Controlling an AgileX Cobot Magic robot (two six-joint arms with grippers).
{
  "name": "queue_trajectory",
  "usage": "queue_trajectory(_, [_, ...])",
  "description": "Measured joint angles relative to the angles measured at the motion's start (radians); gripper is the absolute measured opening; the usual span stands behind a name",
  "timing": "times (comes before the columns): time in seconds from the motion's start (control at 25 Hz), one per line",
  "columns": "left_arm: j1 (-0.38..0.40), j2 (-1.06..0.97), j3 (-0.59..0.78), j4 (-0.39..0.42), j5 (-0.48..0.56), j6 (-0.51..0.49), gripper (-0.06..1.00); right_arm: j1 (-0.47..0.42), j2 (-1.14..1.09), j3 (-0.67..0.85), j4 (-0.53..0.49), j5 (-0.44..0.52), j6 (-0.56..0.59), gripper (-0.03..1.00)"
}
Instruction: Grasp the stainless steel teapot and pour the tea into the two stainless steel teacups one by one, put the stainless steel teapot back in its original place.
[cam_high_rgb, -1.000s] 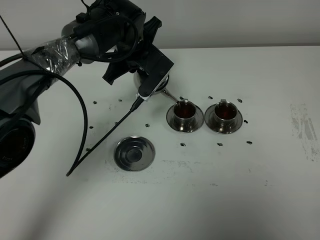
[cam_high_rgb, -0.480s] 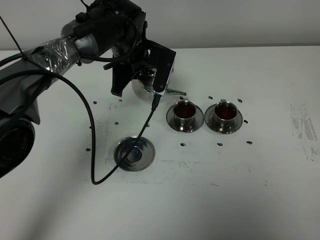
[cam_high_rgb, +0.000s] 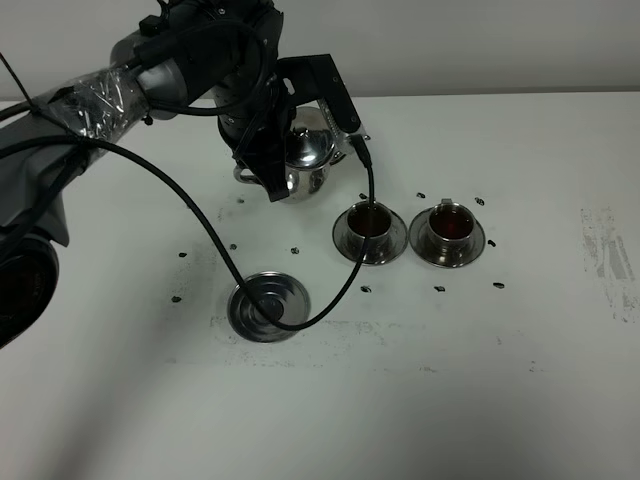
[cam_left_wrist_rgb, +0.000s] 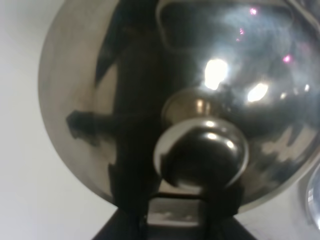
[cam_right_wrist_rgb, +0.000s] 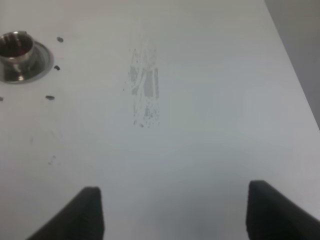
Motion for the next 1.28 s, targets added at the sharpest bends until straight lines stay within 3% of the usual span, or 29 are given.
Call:
queue_trajectory(0.16, [0.009,0.000,0.012,-0.014,-0.001,-0.081,0.18,0.000,0.000,0.000,0.000,0.000,0.000,0.58])
queue_trajectory(0.44, [0.027,0.004,0.065,-0.037,-0.038,-0.137,0.18,0.000,0.000,0.000,0.000,0.000,0.000,0.58])
queue_trajectory(0.76, [0.045,0.008,0.122,-0.050,-0.097,-0.156,0.18,0.000,0.000,0.000,0.000,0.000,0.000,0.58])
queue_trajectory(1.28, [0.046,-0.001,0.123,-0.097,-0.070,-0.202,0.18,0.000,0.000,0.000,0.000,0.000,0.000,0.58])
